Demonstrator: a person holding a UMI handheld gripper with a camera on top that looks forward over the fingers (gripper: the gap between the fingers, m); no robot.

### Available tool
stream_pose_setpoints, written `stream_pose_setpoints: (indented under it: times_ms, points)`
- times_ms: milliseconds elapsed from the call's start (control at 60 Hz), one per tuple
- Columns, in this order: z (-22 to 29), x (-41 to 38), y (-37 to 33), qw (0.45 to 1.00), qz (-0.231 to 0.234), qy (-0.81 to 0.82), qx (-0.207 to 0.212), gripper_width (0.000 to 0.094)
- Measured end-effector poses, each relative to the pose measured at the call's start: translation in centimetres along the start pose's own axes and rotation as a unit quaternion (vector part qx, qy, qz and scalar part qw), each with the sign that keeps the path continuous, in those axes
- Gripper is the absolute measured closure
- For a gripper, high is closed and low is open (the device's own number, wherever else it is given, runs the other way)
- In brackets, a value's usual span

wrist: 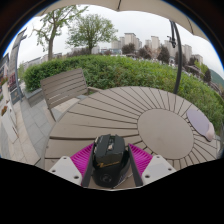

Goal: Arrange mouse

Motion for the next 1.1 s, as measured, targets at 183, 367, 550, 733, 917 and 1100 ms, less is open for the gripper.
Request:
stream_pose_setpoints:
  times_ms: [183,367,550,733,917,1100]
  points:
    - [0.0,-0.2,-0.5,1.0,0.008,0.009,-0.022,0.042]
    - [4.4,4.3,-8.9,1.0,0.023,-0.002,-0.002,0.042]
    - [11.0,18.0,-14.7,1.0,-0.011,-0.004,0.027,0.0421]
    - [14.0,34.4,-10.2,0.997,-0.069,-0.016,0.029,0.042]
    - [10.1,44.3,0.1,0.999,-0.047,0.003,-0.02,0.0419]
    - [6.4,47.4,5.3,0.998,-0.021,-0.007,-0.055,0.0344]
Point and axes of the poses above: the point between the fingertips, and its own axes, seen from behind it with the camera up: x to the right, z up, y forward, the way the camera looks, the point moved 1 cm from there along -y, backward, against the way the camera looks, and after that the axes turned 15 degrees about -x, right-handed, at the moved point
